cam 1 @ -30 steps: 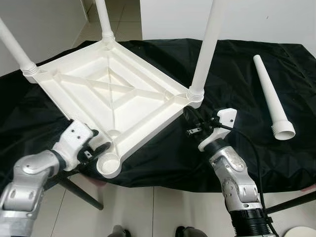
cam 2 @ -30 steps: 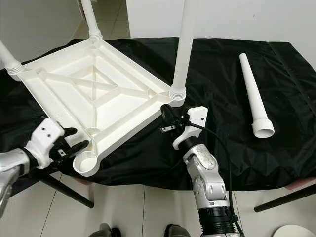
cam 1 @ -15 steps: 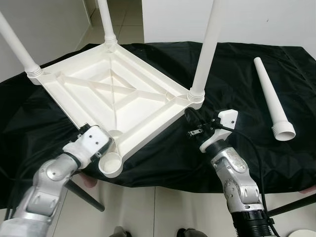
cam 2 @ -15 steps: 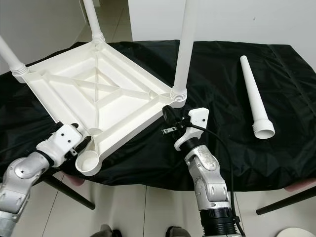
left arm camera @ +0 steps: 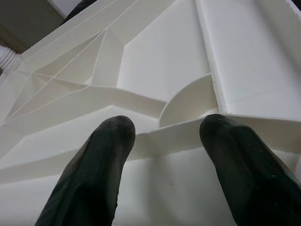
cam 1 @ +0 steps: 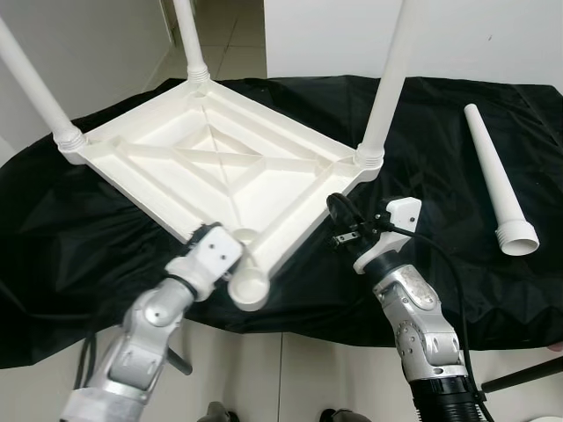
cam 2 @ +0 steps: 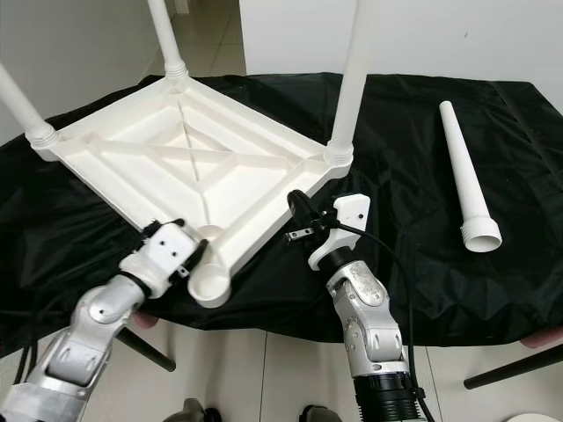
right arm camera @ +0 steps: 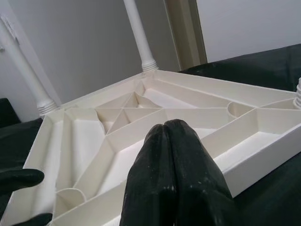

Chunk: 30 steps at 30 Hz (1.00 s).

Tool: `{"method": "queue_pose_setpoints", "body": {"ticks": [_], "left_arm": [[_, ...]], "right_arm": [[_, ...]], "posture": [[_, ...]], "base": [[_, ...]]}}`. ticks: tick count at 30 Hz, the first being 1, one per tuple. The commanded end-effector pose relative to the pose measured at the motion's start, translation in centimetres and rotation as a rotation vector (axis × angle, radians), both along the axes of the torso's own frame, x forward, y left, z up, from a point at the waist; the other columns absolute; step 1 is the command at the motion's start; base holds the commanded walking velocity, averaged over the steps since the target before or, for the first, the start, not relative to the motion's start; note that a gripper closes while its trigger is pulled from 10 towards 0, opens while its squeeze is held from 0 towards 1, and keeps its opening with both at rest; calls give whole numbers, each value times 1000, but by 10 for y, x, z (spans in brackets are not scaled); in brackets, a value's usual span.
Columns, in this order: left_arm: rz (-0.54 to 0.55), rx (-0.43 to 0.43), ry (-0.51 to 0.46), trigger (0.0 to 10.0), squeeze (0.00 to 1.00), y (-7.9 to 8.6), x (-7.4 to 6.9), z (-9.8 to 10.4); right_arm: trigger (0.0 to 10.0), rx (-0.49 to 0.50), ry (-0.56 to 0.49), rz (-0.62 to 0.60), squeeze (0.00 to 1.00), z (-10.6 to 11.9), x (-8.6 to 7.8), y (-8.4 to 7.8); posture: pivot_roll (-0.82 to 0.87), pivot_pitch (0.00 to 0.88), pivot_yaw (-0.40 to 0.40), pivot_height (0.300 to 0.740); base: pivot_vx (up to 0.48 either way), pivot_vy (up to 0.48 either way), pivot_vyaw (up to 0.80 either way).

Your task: Building children table

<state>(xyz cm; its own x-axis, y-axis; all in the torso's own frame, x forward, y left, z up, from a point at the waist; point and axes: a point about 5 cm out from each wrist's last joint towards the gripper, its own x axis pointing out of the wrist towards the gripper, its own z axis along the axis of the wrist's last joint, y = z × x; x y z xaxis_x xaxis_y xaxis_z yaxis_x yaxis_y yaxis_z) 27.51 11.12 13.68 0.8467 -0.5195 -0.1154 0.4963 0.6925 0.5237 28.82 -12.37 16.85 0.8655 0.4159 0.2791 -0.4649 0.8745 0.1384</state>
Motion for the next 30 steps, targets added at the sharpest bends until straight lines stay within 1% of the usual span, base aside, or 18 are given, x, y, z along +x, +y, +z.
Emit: {"method": "queue_pose_setpoints", "body": {"ticks": [1,2,4,5,6,7,9,13,15,16,21,22,23,25,26,28,29,30], "left_arm": [[-78,-20,14,10000,0,-35,-5,-3],[-93,-37,1,10000,0,-46,-6,0],[-93,-37,1,10000,0,-46,-6,0],[-100,-54,-15,10000,0,-58,-6,4],[-95,-61,-34,10000,0,-67,-4,7],[-95,-61,-34,10000,0,-67,-4,7],[-67,-69,-68,10000,0,-78,2,13],[-53,-72,-86,10000,0,-82,4,16],[-22,-73,-133,10000,0,-81,14,25],[-13,-88,-141,10000,0,-79,18,30],[-1,-136,-141,10000,0,-71,23,37],[-154,-253,-70,10000,0,-65,16,43],[-200,-285,-55,10000,0,-64,14,45],[-306,-334,15,10000,0,-61,8,45],[-306,-334,15,10000,0,-61,8,45],[-424,-372,104,10000,12,-53,-1,45],[-424,-372,104,10000,12,-53,-1,45],[-450,-379,137,10000,12,-51,-3,43]], "right_arm": [[10000,0,-5,5,0,-1,-1,4],[10000,1,-5,6,0,-1,-1,5],[10000,1,-5,6,0,-1,-1,5],[10000,3,-4,4,0,-1,-1,5],[10000,4,-4,2,0,-1,-1,5],[10000,4,-4,2,0,-1,-1,5],[10000,3,-5,-1,0,-1,-1,5],[10000,4,-5,-3,0,-1,-1,5],[10000,6,-6,-11,0,-1,-1,4],[10000,8,-7,-15,0,-1,0,3],[10000,7,-9,-23,0,-1,-1,3],[10000,11,-9,-24,0,-2,-1,4],[10000,12,-9,-24,0,-2,-1,4],[10000,13,-7,-23,0,-2,-1,4],[10000,13,-7,-23,0,-2,-1,4],[10000,7,-5,-18,0,-3,-1,5],[10000,7,-5,-18,0,-3,-1,5],[10000,3,-4,-17,0,-3,-1,5]], "posture": [[-74,107,80,740],[-74,107,80,740],[-74,107,80,740],[-75,108,83,740],[-74,110,85,740],[-74,110,85,740],[-77,110,91,740],[-78,108,91,740],[-83,107,98,740],[-84,106,100,740],[-85,108,104,740],[-82,110,103,740],[-81,110,101,740],[-77,111,99,740],[-77,111,99,740],[-73,110,100,740],[-73,110,100,740],[-73,110,100,740]], "base": [[0,0,0],[0,0,0],[0,0,0],[0,0,0],[0,0,0],[0,0,0],[0,0,0],[0,0,0],[0,0,0],[0,0,0],[0,0,0],[0,0,0],[0,0,0],[0,0,0],[0,0,0],[0,0,0],[0,0,0],[0,0,0]]}}
